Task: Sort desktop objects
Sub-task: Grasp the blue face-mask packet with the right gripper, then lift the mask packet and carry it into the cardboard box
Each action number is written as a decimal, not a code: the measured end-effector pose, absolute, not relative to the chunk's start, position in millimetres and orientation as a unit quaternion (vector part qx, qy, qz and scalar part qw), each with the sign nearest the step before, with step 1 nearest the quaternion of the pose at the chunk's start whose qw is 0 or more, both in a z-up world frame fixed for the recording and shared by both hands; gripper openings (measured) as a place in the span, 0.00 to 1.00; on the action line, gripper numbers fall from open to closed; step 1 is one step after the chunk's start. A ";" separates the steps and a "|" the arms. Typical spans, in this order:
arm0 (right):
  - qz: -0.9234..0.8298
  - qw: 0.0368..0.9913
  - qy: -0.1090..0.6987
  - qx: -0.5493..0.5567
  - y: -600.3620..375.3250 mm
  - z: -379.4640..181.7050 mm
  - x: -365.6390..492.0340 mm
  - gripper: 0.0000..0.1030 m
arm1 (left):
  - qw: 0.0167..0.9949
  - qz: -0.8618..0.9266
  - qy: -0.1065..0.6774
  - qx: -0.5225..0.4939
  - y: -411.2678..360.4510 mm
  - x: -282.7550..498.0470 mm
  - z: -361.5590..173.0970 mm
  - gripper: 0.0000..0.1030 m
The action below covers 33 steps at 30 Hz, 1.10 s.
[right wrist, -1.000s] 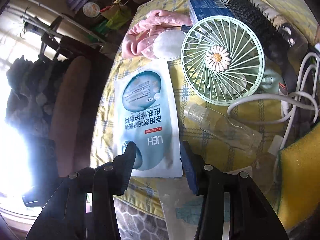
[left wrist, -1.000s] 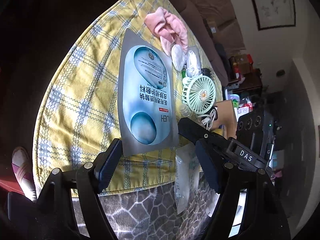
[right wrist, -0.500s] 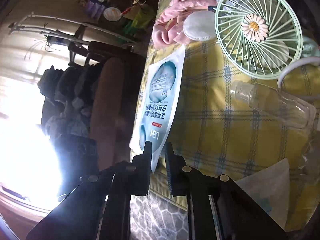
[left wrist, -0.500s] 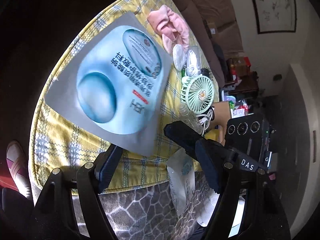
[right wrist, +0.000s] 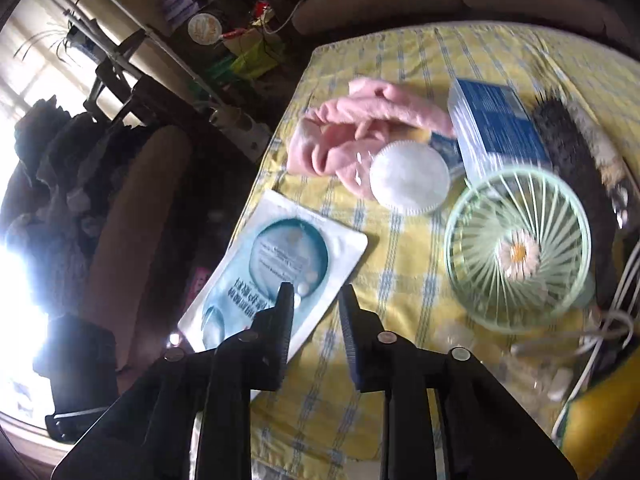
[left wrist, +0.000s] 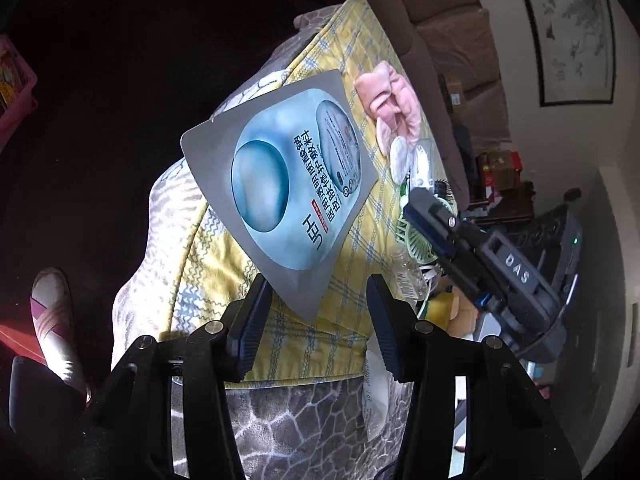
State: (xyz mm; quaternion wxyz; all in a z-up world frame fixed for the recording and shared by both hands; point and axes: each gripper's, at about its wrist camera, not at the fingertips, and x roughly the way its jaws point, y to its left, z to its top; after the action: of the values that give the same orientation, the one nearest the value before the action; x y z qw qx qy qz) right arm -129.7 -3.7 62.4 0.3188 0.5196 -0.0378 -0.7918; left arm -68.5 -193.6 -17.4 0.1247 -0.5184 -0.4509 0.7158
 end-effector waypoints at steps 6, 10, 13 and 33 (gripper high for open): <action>-0.796 0.283 0.074 0.529 -66.1 43.0 -161.7 0.35 | 0.095 0.739 -0.421 -0.517 -202.1 -69.1 -10.5 0.45; -0.779 0.296 0.099 0.545 -68.2 26.3 -168.5 0.43 | 0.078 0.742 -0.430 -0.509 -214.1 -73.7 -13.1 0.46; -0.765 0.310 0.099 0.556 -66.0 26.2 -166.8 0.49 | 0.076 0.743 -0.431 -0.507 -215.7 -79.5 -13.9 0.47; -0.688 0.378 -0.048 0.618 -3.5 29.1 -130.8 0.20 | 0.118 0.748 -0.423 -0.498 -212.5 -71.9 -4.5 0.09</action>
State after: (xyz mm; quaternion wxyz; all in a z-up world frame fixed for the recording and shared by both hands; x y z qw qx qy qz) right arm -130.8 -3.5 29.1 0.3779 0.6176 -0.0477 -0.6881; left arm -71.9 -212.5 -4.5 0.1181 -0.4979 -0.4234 0.7476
